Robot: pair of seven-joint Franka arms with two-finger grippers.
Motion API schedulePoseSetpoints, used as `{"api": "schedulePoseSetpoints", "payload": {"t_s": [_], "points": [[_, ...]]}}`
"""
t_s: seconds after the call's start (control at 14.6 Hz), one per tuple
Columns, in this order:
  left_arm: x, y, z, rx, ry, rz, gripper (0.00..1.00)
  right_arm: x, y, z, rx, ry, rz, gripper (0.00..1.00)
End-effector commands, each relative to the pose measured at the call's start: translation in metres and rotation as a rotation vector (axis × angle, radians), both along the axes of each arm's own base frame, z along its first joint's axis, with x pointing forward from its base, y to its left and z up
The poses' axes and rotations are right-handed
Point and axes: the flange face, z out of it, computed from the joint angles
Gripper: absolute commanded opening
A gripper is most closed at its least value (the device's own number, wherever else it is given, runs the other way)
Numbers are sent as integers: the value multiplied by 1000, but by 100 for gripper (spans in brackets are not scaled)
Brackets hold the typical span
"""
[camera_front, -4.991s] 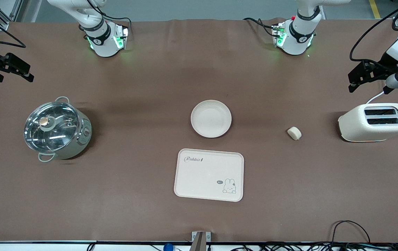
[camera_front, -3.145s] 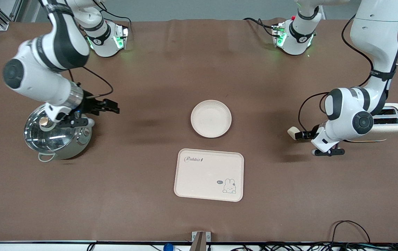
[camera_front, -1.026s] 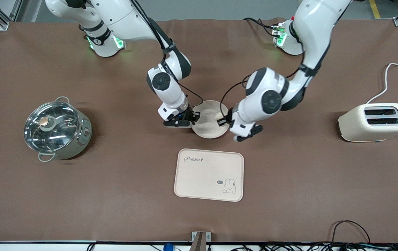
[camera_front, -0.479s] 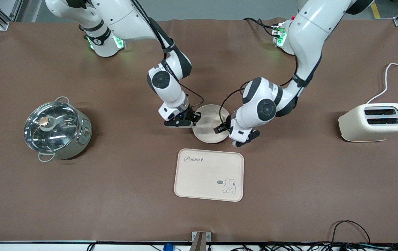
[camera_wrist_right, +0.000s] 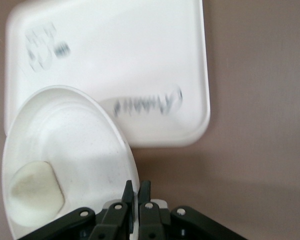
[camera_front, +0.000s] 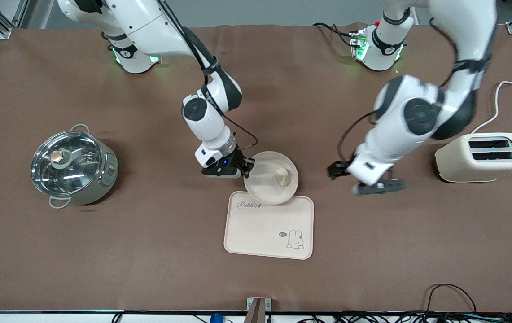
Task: Place bun in plate and plate on tray
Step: 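Slide the plate onto the tray while the left gripper withdraws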
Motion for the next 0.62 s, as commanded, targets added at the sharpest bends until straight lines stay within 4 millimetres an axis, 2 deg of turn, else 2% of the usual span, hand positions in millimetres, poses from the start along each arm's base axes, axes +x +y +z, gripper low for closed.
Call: {"api": "schedulePoseSetpoints", "payload": {"t_s": [0.0,0.14,0.21,0.41,0.55], "points": [[-5,82,62,75,-70,-147,100,54,-14,5,17,-49,-10,0],[-20,111,98,101,-80,-125,100,83,-20,-5,21,-49,-27,0],[-29,115,111,113,-61,-117,100,94,-20,-17,20,-44,-32,0],[-55,129,163,136,-94,-90,100,123,-18,-28,33,-40,-40,0],[-60,131,189,142,-65,-83,100,127,-18,-40,34,-38,-45,0]]}}
